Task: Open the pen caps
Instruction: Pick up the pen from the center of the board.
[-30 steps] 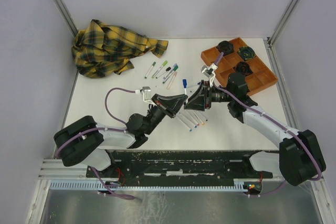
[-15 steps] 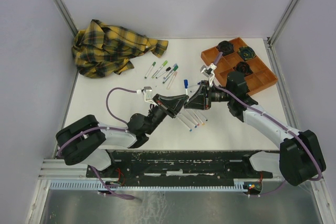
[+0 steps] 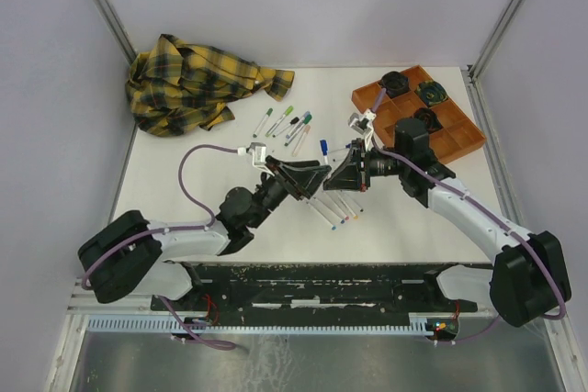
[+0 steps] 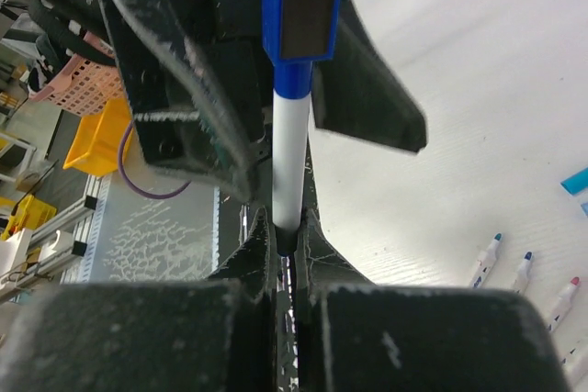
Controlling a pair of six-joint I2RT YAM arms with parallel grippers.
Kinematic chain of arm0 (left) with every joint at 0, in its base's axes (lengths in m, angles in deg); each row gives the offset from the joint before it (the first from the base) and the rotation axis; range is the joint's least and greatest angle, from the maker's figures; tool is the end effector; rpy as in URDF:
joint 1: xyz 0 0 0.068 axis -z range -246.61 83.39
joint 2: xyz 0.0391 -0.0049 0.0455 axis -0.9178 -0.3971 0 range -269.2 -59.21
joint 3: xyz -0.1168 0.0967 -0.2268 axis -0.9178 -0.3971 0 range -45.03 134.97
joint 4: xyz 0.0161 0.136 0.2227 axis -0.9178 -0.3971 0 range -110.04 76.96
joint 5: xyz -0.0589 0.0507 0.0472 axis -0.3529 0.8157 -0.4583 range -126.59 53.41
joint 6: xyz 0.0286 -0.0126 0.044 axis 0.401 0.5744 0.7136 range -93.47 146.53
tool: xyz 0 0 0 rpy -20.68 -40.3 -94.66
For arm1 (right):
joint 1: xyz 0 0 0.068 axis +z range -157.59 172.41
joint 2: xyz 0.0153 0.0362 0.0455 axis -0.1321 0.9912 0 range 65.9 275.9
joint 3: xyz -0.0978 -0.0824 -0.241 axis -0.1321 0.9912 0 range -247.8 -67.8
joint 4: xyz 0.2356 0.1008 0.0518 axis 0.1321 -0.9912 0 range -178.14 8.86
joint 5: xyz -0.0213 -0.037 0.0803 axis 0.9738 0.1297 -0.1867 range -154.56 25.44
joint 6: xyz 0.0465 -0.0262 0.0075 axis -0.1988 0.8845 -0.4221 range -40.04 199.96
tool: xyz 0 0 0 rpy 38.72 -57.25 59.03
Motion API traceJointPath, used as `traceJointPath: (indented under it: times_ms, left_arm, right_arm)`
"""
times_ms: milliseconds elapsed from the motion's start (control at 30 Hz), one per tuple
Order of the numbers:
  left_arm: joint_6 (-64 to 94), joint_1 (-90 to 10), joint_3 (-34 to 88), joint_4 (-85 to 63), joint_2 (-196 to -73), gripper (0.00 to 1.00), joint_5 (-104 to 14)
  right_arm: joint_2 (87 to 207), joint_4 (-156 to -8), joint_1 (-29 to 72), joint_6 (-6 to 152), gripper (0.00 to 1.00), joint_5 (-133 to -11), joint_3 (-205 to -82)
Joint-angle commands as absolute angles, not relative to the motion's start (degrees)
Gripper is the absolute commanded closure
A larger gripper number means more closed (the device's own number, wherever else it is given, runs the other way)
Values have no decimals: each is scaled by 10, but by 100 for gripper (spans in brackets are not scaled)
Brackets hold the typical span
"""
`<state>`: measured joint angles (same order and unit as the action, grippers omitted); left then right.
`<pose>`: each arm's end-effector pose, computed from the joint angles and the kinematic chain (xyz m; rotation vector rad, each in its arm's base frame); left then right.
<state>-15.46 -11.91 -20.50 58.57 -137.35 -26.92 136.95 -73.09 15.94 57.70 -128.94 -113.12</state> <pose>0.1570 -0.2113 0.2439 -0.0073 1.3825 -1.3348 0.2312 0.1357 0.2838 -0.8577 1.8110 1.5734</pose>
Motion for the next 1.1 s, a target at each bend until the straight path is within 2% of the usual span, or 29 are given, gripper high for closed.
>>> traceJointPath:
  times_ms: [0, 200, 333, 500, 667, 767, 933, 1067]
  left_arm:
    - [-195, -169, -173, 489, -1329, 28, -361]
    - [-197, -205, -135, 430, -1324, 27, -481]
    - [-193, -206, -124, 429, -1328, 32, -512]
    - [-190, -209, -114, 422, -1333, 51, -517]
    - [-189, -212, -106, 417, -1339, 80, -526]
    - [-192, -212, -104, 422, -1347, 94, -537]
    - [-202, -212, -111, 452, -1356, 97, -545]
    - [-207, -209, -125, 491, -1360, 97, -528]
  right_arm:
    - [1354, -819, 161, 656, 100, -1293, -1180]
    - [1361, -902, 162, 714, 100, -1294, -1207]
    - [1363, -909, 162, 720, 100, -1295, -1208]
    - [1371, -937, 163, 739, 100, -1297, -1217]
    - [1383, -998, 164, 788, 100, -1314, -1239]
    - [1387, -1006, 165, 792, 100, -1314, -1242]
    - [1390, -1008, 165, 787, 91, -1311, -1246]
    - [1393, -987, 163, 739, 76, -1314, -1252]
